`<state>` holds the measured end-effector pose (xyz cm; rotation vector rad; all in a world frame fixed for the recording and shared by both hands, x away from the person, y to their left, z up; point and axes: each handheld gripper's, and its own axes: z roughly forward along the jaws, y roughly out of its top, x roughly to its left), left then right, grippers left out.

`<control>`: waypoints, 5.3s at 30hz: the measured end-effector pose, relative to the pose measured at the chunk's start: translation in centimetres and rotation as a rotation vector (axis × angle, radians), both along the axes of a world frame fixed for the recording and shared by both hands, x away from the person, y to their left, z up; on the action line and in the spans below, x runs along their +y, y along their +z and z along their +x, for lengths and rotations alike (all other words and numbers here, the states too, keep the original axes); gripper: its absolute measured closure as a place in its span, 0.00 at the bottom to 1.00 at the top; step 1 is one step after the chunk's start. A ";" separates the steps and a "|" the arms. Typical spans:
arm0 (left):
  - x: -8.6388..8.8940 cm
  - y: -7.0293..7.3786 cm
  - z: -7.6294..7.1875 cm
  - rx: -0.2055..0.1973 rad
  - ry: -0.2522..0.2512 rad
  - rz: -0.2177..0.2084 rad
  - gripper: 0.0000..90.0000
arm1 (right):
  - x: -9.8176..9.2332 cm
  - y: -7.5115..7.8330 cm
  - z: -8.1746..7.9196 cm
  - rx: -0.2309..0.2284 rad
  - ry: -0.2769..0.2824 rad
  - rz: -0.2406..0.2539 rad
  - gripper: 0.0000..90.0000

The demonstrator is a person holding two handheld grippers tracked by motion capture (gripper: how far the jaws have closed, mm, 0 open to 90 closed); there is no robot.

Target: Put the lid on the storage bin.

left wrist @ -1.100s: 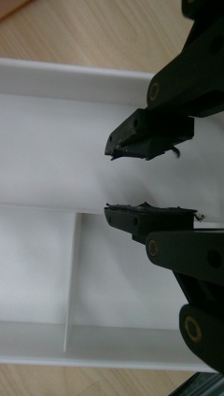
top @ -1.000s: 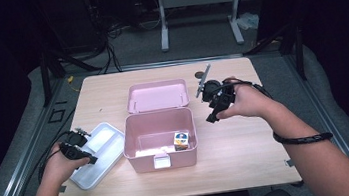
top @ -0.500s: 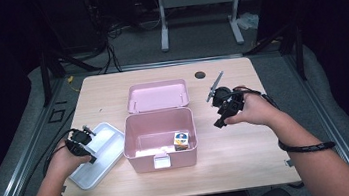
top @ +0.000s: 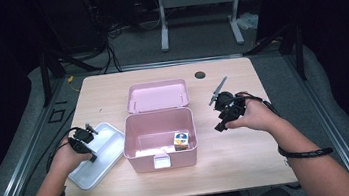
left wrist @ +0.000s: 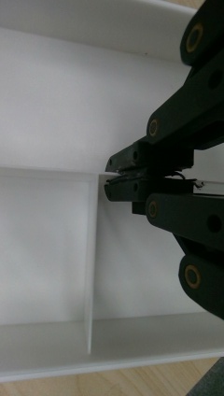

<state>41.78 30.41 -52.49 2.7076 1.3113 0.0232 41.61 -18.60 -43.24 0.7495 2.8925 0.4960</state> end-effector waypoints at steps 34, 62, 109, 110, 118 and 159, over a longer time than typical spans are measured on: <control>-0.2 3.3 1.2 0.009 -0.071 -0.008 0.99 | -0.5 -0.4 -0.1 0.023 -0.007 -0.003 0.55; 0.4 13.7 0.3 -0.082 -0.168 -0.038 0.99 | -0.5 0.1 -0.2 0.017 -0.027 -0.003 0.56; -19.7 15.6 1.6 -0.094 -0.711 0.017 0.99 | -1.0 0.3 -0.2 0.009 -0.036 0.022 0.56; -19.9 15.5 1.6 -0.095 -0.718 0.017 0.99 | -1.0 0.3 -0.2 0.010 -0.042 0.026 0.56; -22.0 14.2 1.5 -0.086 -0.776 0.010 0.99 | -1.1 0.2 -0.4 0.002 -0.037 0.023 0.56; -22.6 10.5 0.7 -0.058 -0.879 -0.002 0.98 | 0.6 -0.3 1.2 0.011 -0.034 0.047 0.56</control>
